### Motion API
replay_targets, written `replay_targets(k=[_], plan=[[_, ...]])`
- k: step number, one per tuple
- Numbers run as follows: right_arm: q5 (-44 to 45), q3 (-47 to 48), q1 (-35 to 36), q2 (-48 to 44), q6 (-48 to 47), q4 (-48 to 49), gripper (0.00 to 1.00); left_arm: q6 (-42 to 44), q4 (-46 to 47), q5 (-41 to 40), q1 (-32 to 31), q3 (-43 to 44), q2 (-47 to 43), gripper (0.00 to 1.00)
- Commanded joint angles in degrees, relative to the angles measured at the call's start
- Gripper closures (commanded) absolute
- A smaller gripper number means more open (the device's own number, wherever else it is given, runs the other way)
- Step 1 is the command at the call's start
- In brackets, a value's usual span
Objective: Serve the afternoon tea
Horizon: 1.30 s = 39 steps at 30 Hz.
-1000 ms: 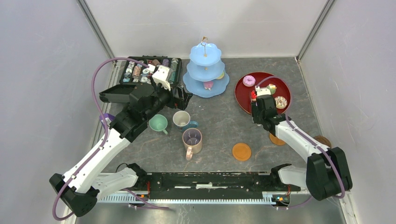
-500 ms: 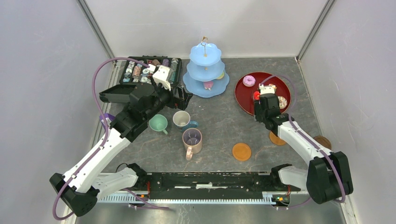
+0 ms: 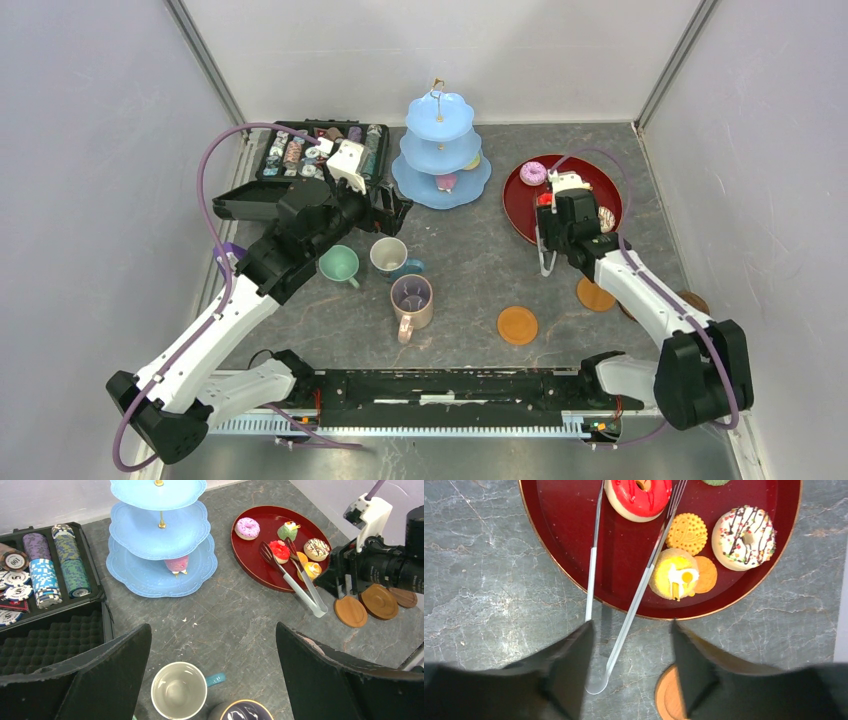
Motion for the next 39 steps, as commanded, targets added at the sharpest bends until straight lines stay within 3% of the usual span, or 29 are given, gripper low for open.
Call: replay_targets(k=[1, 3, 7, 16, 25, 30, 39], plan=[[-2.23, 2.09, -0.15, 1.66, -1.42, 1.58, 0.26, 0.93, 2.13, 0.21, -0.49, 0.09, 0.04, 0.00], [-2.34, 1.12, -0.17, 2.74, -0.52, 4.04, 0.20, 0.93, 2.13, 0.22, -0.49, 0.10, 0.04, 0.00], [-0.80, 1.32, -0.15, 6.60, 3.27, 7.02, 0.20, 0.93, 2.11, 0.28, -0.48, 0.09, 0.13, 0.00], [2.61, 1.08, -0.17, 13.76, 7.42, 12.30, 0.24, 0.96, 2.06, 0.34, -0.50, 0.09, 0.31, 0.00], [2.90, -0.08, -0.13, 15.42, 7.70, 12.80, 0.25, 1.01, 2.06, 0.26, -0.49, 0.17, 0.48, 0.00], [3.70, -0.22, -0.18, 16.81, 7.70, 13.61, 0.32, 0.93, 2.06, 0.32, -0.49, 0.09, 0.64, 0.00], [4.32, 0.81, -0.17, 19.67, 7.68, 14.86, 0.34, 0.93, 2.08, 0.30, -0.51, 0.14, 0.93, 0.00]])
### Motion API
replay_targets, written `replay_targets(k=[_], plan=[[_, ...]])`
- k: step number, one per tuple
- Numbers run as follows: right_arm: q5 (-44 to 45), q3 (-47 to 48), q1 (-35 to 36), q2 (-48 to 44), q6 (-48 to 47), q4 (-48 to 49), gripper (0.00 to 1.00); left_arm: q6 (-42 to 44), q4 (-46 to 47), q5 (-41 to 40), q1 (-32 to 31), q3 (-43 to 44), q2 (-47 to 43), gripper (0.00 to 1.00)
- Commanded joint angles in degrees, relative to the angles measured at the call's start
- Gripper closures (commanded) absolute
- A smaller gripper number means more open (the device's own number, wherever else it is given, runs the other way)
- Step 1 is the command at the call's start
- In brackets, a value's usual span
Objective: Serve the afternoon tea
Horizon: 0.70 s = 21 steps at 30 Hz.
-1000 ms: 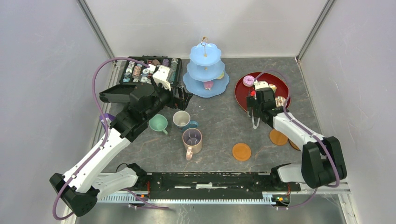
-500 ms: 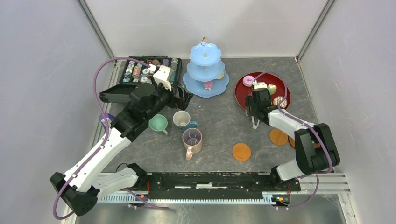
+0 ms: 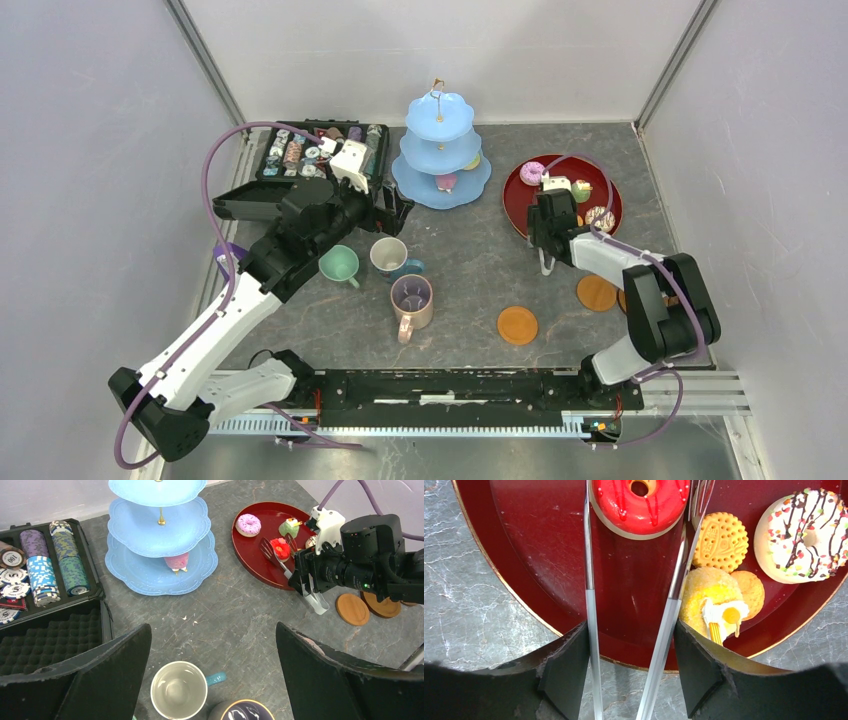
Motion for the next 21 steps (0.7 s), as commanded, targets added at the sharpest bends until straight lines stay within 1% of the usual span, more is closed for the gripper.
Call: replay_targets(k=[1, 4, 9, 12, 17, 21], plan=[[0.80, 1.05, -0.17, 1.55, 0.11, 1.54, 0.36, 0.93, 2.06, 0.30, -0.49, 0.13, 0.05, 0.00], [0.34, 1.36, -0.18, 0.84, -0.23, 0.66, 0.48, 0.93, 2.08, 0.28, -0.49, 0.09, 0.03, 0.00], [-0.65, 1.28, -0.18, -3.43, -1.40, -1.48, 0.67, 0.75, 2.06, 0.58, -0.53, 0.18, 0.09, 0.00], [-0.98, 1.66, -0.16, -5.64, -2.48, -2.97, 0.75, 0.58, 2.11, 0.87, -0.49, 0.26, 0.18, 0.00], [-3.57, 0.01, -0.20, -10.58, -4.95, -2.56, 0.80, 0.31, 2.12, 1.15, -0.49, 0.27, 0.32, 0.00], [-9.01, -0.66, -0.18, -14.21, -7.62, -2.66, 0.81, 0.18, 2.15, 1.44, -0.50, 0.36, -0.04, 0.00]])
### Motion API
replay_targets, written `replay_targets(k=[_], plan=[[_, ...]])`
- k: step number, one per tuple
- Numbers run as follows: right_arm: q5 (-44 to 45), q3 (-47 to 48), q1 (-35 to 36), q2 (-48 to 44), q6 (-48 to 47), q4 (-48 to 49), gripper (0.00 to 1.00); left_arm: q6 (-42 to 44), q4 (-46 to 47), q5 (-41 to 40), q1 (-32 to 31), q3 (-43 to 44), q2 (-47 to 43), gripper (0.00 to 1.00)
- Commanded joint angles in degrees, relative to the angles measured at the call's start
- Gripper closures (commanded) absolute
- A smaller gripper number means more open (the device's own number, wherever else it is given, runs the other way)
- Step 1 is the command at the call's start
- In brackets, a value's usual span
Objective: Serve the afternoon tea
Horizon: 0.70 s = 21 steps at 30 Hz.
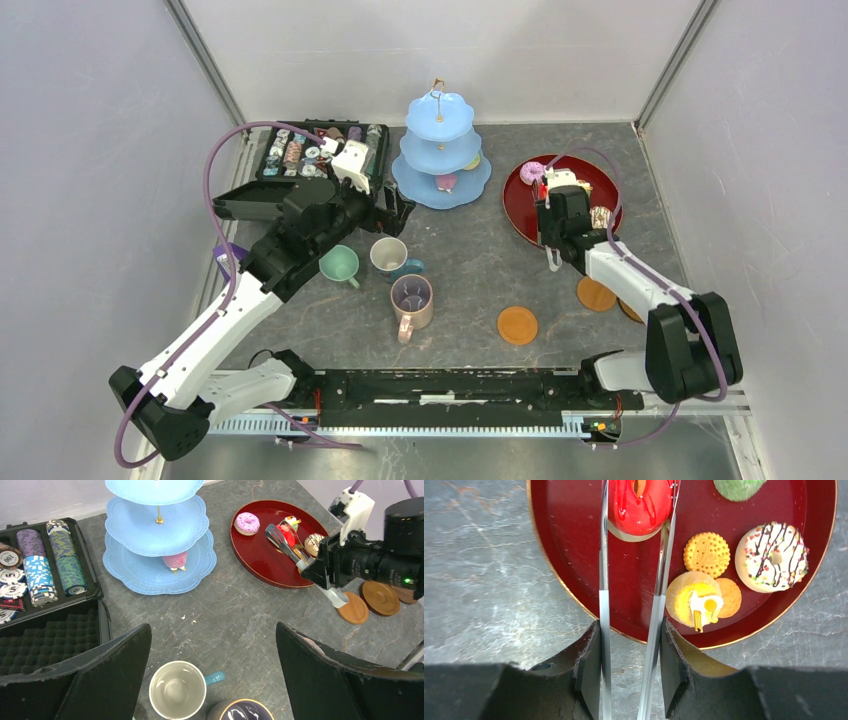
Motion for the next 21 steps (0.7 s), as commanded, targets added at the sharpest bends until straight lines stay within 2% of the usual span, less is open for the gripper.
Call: replay_targets(k=[1, 5, 10, 15, 21], plan=[[-7.12, -0.44, -0.15, -5.04, -3.49, 1.66, 0.80, 0.14, 2.12, 0.99, -0.23, 0.27, -0.32, 0.00], [-16.60, 0.03, 0.93, -6.87, -2.63, 2.15, 0.79, 0.42, 2.05, 0.45, -0.23, 0.27, -0.15, 0.00], [-21.87, 3.68, 8.54, -4.55, -0.65, 2.36, 0.78, 0.50, 2.04, 0.37, -0.23, 0.27, -0.58, 0.00], [-22.93, 8.96, 15.99, 2.17, -0.70, 4.32, 0.78, 0.58, 1.95, 0.52, -0.23, 0.36, -0.50, 0.00], [-18.07, 15.69, 21.78, 11.21, -2.44, 8.28, 0.78, 1.19, 1.91, -0.69, -0.23, 0.18, -0.67, 0.00]])
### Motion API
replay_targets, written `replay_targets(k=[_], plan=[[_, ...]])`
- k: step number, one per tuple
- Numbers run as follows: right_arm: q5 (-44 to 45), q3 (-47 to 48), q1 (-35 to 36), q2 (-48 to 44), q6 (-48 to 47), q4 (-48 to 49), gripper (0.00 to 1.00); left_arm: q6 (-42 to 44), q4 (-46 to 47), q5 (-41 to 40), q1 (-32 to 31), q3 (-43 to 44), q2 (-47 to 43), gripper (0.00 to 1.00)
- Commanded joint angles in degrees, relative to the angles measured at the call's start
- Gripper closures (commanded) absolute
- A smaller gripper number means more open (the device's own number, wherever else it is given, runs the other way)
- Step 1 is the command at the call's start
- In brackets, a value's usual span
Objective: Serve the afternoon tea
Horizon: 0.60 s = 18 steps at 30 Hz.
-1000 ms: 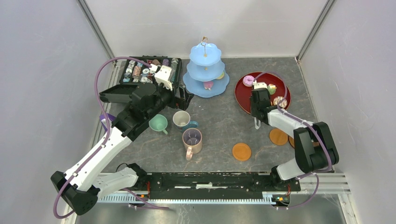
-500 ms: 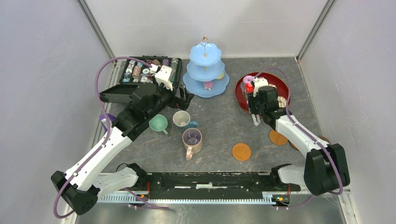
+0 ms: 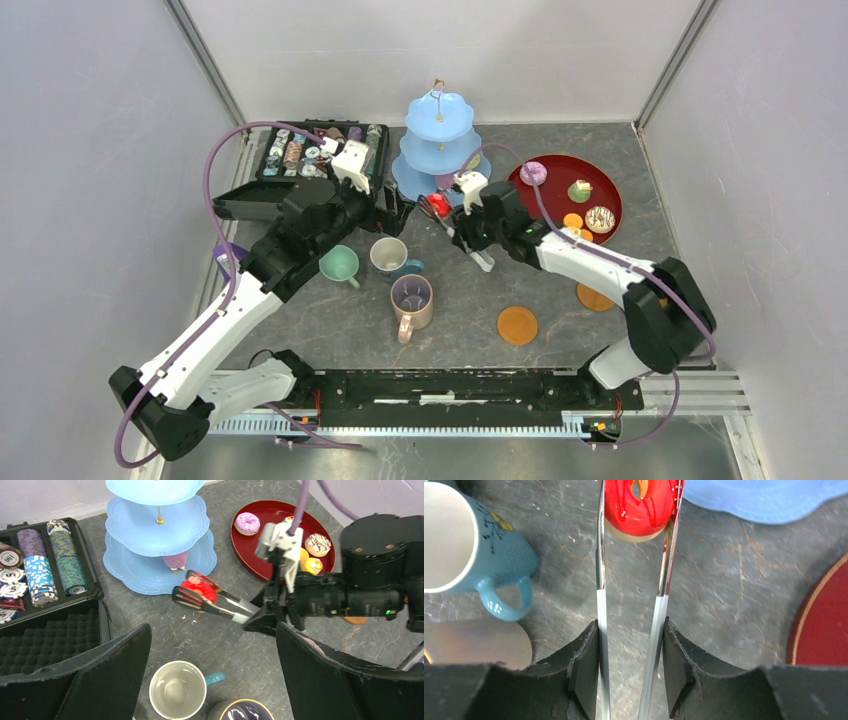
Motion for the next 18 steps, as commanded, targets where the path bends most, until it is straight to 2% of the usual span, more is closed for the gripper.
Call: replay_targets(k=[1, 8, 18], plan=[[3.19, 6.05, 2.76, 5.57, -1.37, 8.20, 0.78, 1.19, 1.88, -0.42, -0.23, 0.18, -0.74, 0.00], [5.94, 15.92, 3.80, 18.03, -1.49, 11.25, 0.78, 1.28, 1.96, -0.32, -0.23, 0.18, -0.45, 0.00], [15.25, 26.36, 3.93, 29.26, -0.36, 14.20, 0.74, 1.02, 1.90, -0.02, -0.32, 0.22, -0.54, 0.00]])
